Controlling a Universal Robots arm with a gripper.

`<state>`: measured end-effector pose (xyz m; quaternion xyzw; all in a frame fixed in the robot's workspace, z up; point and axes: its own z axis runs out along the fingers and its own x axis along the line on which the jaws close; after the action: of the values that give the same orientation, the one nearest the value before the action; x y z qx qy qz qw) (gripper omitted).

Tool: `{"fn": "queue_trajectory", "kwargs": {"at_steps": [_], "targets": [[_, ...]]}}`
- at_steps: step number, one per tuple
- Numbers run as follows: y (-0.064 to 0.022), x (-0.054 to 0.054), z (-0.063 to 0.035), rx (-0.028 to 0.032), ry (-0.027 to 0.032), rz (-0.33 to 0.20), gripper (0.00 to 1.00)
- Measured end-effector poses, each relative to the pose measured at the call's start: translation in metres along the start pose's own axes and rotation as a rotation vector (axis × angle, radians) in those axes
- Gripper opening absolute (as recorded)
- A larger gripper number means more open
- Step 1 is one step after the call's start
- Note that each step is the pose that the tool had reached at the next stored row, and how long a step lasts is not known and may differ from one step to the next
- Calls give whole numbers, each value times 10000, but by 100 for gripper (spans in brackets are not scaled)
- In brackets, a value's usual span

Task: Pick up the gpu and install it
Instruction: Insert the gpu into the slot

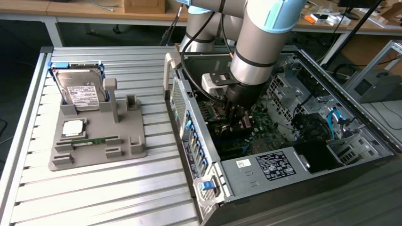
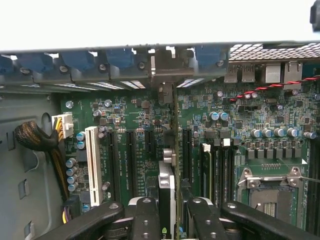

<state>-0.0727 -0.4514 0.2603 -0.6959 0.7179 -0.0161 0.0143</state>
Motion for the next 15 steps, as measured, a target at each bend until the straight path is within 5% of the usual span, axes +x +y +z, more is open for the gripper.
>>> {"fn": "queue_trajectory", "kwargs": {"at_steps": [5, 9, 15], "targets": [[0, -1, 5, 1, 15, -1, 27], [1, -15, 5, 6, 153, -7, 27], [0, -35, 5, 6, 167, -7, 27]]}}
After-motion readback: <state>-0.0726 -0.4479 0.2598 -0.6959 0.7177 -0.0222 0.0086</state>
